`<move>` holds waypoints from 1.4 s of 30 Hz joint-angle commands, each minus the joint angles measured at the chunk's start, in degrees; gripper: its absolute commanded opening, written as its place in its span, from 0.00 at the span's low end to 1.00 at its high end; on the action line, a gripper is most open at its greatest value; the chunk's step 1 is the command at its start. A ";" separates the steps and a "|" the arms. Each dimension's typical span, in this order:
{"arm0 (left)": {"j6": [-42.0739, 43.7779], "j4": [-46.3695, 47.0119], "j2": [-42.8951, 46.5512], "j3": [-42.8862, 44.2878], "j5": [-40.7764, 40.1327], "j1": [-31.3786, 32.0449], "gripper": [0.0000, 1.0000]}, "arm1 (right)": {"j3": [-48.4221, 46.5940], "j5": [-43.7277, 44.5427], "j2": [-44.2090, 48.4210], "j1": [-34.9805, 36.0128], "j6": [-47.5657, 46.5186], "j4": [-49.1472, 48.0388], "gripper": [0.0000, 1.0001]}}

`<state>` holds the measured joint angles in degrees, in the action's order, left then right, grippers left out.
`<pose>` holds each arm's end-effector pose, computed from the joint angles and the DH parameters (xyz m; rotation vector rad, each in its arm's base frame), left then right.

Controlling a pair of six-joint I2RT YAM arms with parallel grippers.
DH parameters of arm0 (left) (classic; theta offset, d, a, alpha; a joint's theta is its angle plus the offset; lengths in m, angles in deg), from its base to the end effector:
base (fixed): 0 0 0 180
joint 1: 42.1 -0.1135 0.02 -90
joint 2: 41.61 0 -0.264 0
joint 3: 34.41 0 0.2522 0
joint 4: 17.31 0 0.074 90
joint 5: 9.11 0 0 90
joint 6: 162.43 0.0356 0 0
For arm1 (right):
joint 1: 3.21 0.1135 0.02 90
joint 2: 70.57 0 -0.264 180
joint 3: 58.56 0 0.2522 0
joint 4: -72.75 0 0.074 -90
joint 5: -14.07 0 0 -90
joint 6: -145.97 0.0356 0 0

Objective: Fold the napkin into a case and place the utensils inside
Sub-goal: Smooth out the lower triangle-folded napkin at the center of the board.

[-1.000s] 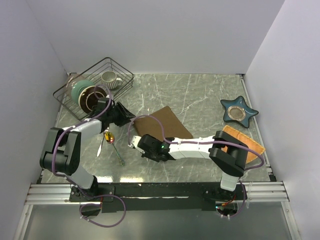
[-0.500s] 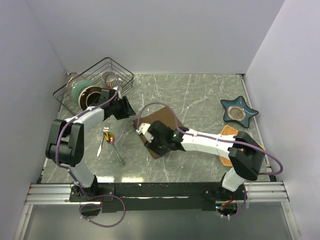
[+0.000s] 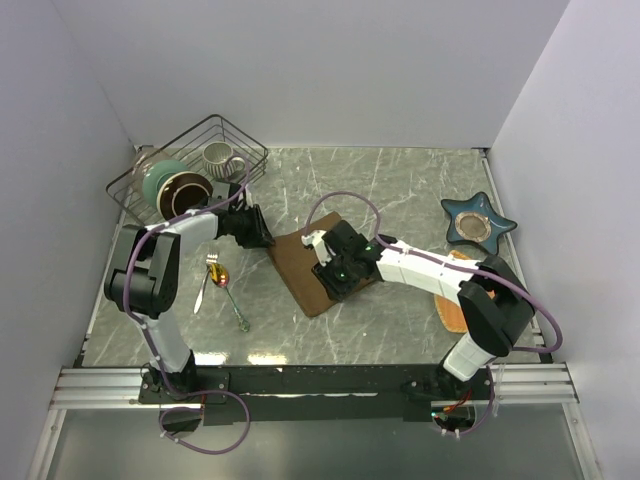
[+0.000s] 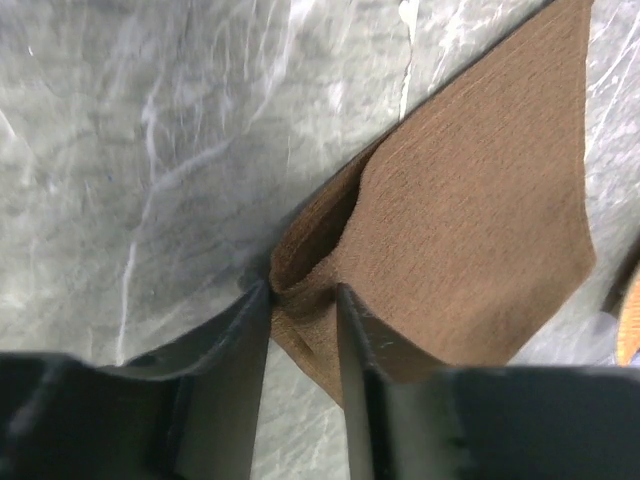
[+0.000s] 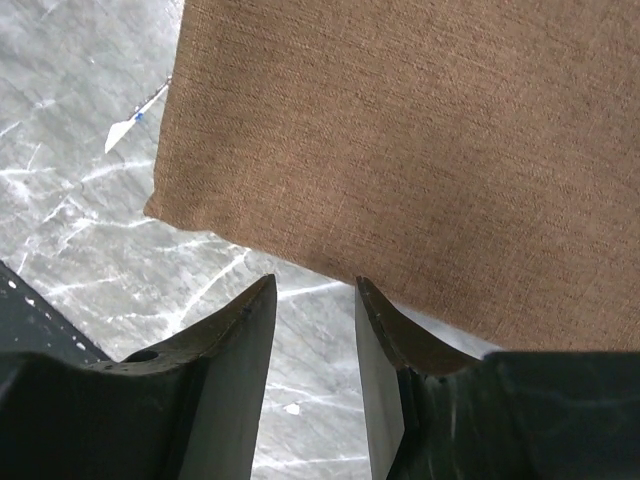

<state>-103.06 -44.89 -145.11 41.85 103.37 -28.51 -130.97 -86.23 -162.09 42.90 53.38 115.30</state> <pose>0.3540 -0.0996 0.1674 -0.2238 2.6026 -0.7911 0.2152 0.2329 0.1989 -1.1726 2.4416 0.4801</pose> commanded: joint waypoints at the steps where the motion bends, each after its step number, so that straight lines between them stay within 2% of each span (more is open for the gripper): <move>1: -0.04 -1.20 0.84 2.45 2.30 0.21 0.29 | -0.85 -2.26 2.40 -1.54 0.04 0.82 0.45; 5: -0.13 -2.43 3.22 2.45 2.83 0.21 0.08 | -1.46 -2.18 2.49 -1.63 -0.75 0.74 0.45; 8: -0.66 -3.84 5.15 1.58 2.92 0.21 0.03 | -1.81 -2.09 2.67 -1.72 -1.19 0.91 0.45; 10: -0.57 -4.63 6.38 0.96 2.40 0.21 0.04 | -1.99 -2.18 2.67 -1.81 -1.54 1.09 0.45; 12: -0.04 -5.07 6.65 0.08 1.78 0.21 0.08 | -2.17 -2.53 2.58 -1.81 -1.63 1.09 0.45; 13: -0.04 -5.25 6.74 -0.27 1.26 0.21 0.13 | -2.17 -2.70 2.58 -1.81 -1.63 1.09 0.45; 14: 0.13 -5.16 6.65 -0.62 0.99 0.13 0.23 | -2.25 -2.88 2.41 -1.81 -1.54 1.09 0.45; 17: 0.22 -4.63 6.39 -0.98 0.99 0.13 0.24 | -2.43 -2.97 1.97 -1.72 -1.37 0.91 0.45; 26: -0.30 -5.16 2.96 -0.71 0.28 -0.05 0.08 | -3.39 -3.93 1.35 -1.72 -0.93 0.03 0.45; 29: -0.74 -3.93 3.31 -1.33 0.20 -0.49 0.18 | -3.92 -4.63 1.17 -1.72 -0.75 -0.06 0.45; 30: -1.01 -3.49 3.48 -1.50 -0.24 -0.84 0.33 | -4.01 -4.98 1.09 -1.81 -0.66 -0.06 0.45; 32: -1.10 -2.96 3.75 -1.15 -0.59 -1.19 0.45 | -4.10 -5.95 1.00 -1.72 0.04 -0.32 0.45; 38: -2.06 -1.21 2.43 -0.01 -0.24 -1.28 0.47 | -4.27 -7.27 0.39 -0.58 0.74 -1.90 0.45; 42: -2.41 -1.29 0.59 0.78 0.20 -1.28 0.41 | -4.89 -7.97 -0.49 0.82 0.83 -2.34 0.45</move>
<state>-103.83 -47.67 -142.79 40.53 103.35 -29.76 -132.76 -92.70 -162.05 42.22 53.55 115.04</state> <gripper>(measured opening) 0.434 0.448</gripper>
